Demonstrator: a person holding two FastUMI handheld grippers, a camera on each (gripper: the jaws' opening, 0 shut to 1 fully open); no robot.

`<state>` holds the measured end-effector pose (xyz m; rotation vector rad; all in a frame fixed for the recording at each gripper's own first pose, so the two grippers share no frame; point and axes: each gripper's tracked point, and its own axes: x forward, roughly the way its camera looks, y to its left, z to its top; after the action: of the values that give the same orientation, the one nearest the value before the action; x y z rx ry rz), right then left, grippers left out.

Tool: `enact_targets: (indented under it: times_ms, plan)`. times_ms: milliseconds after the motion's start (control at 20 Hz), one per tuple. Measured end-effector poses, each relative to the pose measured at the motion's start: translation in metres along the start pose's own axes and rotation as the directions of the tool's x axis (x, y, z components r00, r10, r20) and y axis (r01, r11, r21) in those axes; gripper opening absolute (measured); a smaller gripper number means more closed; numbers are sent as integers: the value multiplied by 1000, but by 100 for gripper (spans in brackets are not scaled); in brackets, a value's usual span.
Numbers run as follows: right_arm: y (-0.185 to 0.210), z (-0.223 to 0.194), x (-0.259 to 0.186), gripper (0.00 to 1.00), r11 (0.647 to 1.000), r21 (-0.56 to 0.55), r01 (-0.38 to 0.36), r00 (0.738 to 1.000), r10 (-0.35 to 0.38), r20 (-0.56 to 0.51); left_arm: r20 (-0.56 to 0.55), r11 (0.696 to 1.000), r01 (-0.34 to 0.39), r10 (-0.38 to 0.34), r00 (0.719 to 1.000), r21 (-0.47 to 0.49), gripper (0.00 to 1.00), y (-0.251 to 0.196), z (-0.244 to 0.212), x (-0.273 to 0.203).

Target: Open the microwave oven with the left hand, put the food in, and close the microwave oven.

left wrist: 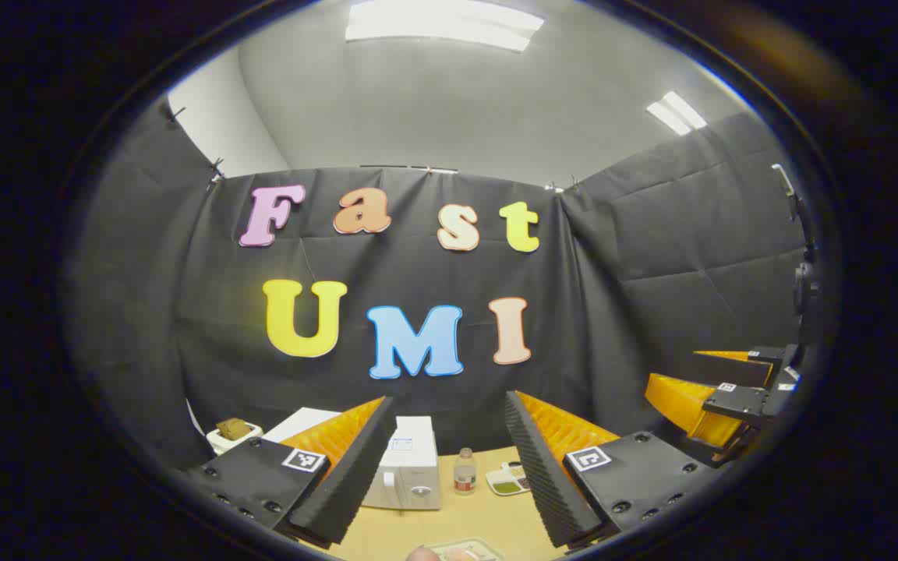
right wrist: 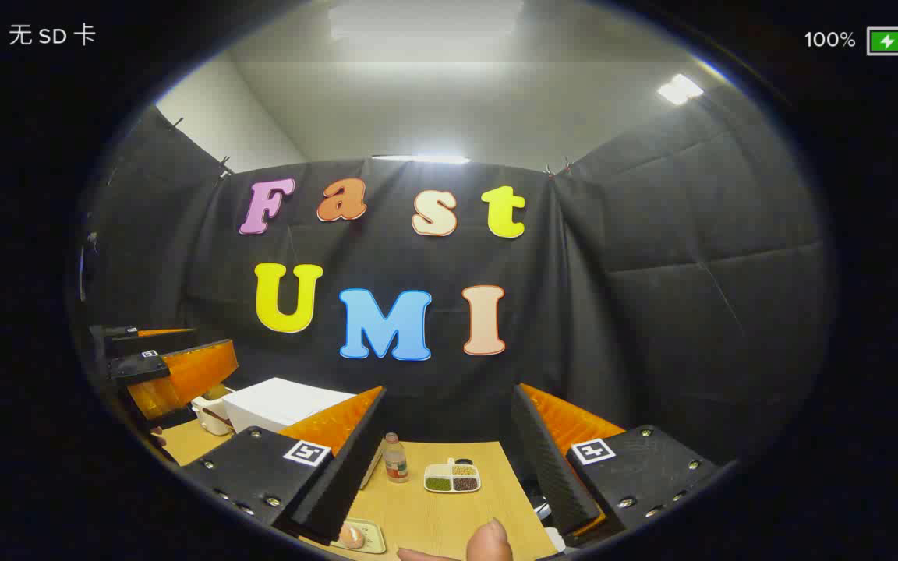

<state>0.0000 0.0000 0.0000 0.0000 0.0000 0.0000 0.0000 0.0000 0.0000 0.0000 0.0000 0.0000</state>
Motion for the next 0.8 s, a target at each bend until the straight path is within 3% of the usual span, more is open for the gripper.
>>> enact_targets:
  times_ms: [300,450,800]
  plan:
    - [-1,1,-4,96,1000,-12,0,1000,0,-1,-4,1000,6,-6,1000,-9,99,-7,3,-2]
    - [1,3,-5,96,1000,-15,-6,1000,6,5,-10,1000,1,0,1000,3,94,-7,3,-6]
    - [8,1,-3,96,999,-11,-35,999,35,-3,2,1000,-23,23,1000,-11,94,-4,7,-11]
